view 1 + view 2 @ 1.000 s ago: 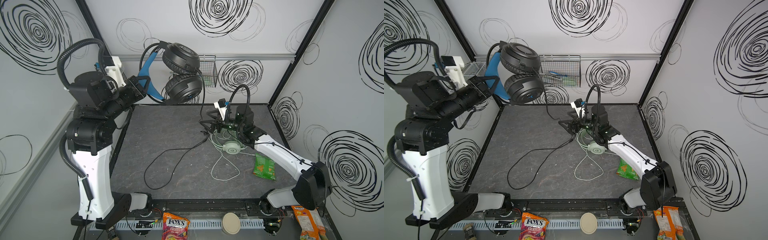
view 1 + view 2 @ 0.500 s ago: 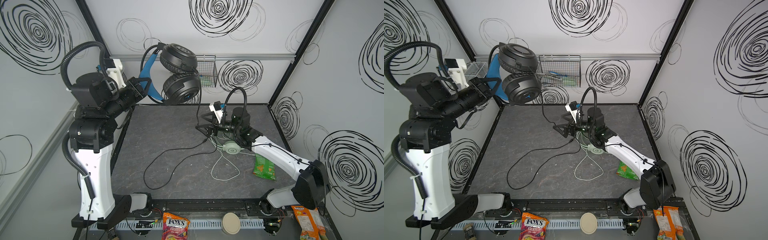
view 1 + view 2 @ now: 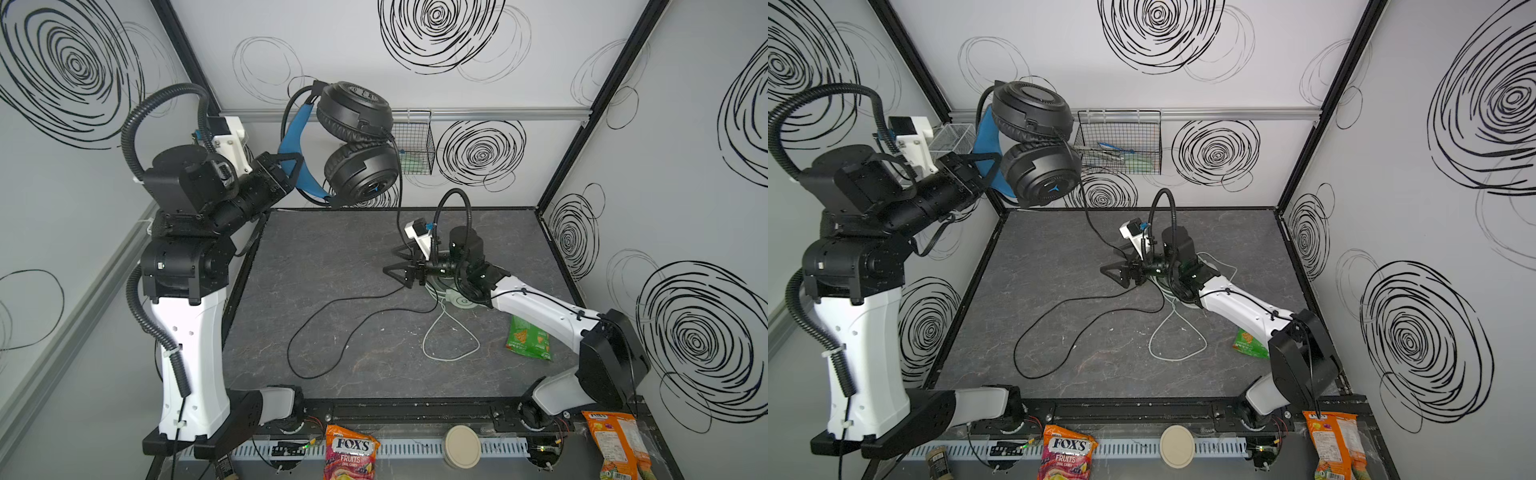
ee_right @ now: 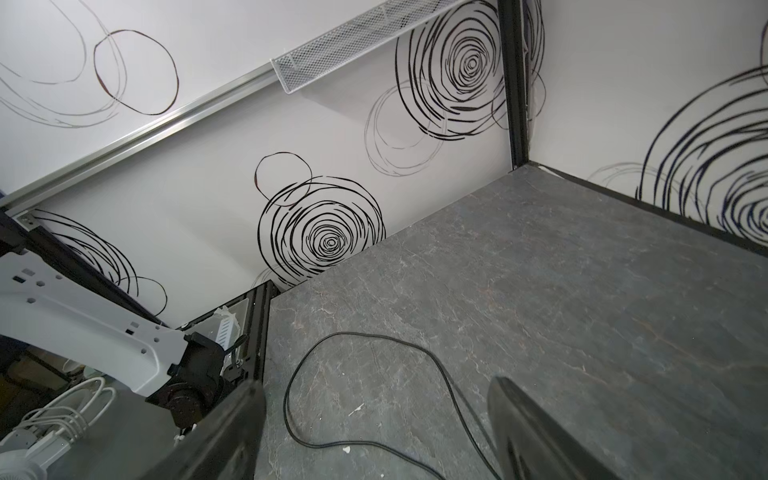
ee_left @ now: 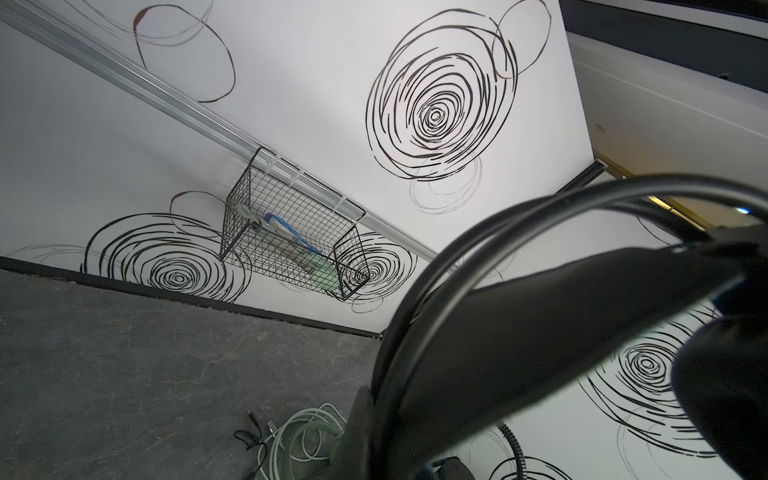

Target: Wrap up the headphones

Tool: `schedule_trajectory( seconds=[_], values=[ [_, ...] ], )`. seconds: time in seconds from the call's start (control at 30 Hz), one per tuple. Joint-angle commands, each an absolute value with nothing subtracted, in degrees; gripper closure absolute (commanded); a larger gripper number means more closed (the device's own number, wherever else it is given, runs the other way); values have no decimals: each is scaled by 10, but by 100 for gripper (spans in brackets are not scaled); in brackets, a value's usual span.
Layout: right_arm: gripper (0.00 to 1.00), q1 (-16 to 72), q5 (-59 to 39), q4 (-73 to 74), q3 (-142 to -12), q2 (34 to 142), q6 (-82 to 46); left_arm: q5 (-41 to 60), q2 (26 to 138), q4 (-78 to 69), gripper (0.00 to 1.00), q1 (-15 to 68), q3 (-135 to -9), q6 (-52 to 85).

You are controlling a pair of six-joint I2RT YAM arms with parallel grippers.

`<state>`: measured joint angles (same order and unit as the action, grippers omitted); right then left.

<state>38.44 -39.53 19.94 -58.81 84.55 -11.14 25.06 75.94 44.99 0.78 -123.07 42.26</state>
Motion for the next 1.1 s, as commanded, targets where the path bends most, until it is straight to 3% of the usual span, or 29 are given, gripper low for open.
schedule_trajectory(
  seconds=[0.0,0.07,0.23,0.4,0.43,0.53,0.67,1.07],
  values=[
    [20,375,-391,217,-562,813,-113,258,746,387,100,0,-1232,446],
    [27,374,-390,216,-554,805,-113,257,745,386,100,-1,-1228,446],
    [61,370,-387,209,-547,795,-110,255,737,379,100,-8,-1209,451],
    [58,365,-386,195,-531,773,-105,246,735,379,100,-15,-1199,454],
    [61,364,-386,191,-527,767,-102,244,733,379,100,-17,-1196,454],
    [84,357,-383,181,-507,746,-100,237,729,375,100,-28,-1179,459],
    [100,349,-385,163,-487,721,-95,202,727,370,100,-31,-1158,464],
    [100,349,-248,-48,-494,659,-22,9,733,367,100,-17,-1068,502]
  ],
)
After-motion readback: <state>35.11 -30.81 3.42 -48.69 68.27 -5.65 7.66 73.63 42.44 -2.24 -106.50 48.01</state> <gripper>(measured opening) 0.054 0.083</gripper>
